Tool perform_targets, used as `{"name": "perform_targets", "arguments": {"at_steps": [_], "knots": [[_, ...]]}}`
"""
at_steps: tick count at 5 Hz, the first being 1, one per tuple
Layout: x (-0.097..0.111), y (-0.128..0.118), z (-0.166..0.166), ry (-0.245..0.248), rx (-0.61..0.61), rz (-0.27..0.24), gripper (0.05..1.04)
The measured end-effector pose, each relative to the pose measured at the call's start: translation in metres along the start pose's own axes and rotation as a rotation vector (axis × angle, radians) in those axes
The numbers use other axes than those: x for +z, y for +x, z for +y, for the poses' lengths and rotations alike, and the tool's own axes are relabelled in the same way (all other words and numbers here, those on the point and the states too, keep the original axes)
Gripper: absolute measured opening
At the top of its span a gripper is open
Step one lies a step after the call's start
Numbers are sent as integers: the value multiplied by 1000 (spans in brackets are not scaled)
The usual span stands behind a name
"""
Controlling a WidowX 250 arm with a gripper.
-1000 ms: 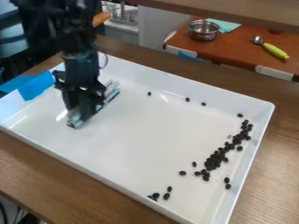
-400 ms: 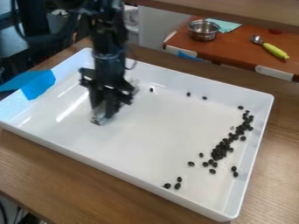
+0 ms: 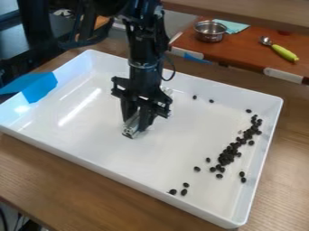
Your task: Sweep into pile
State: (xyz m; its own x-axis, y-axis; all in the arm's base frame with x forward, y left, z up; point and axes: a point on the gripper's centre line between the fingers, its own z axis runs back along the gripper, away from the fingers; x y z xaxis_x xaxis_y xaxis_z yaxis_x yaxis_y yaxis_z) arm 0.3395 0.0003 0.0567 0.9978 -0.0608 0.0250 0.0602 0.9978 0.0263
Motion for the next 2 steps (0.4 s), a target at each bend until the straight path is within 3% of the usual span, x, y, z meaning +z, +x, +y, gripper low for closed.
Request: {"name": "perform_targets", "arguments": {"at_steps": [2], "knots": [[-1, 21, -27, -2, 2, -2, 372]]}}
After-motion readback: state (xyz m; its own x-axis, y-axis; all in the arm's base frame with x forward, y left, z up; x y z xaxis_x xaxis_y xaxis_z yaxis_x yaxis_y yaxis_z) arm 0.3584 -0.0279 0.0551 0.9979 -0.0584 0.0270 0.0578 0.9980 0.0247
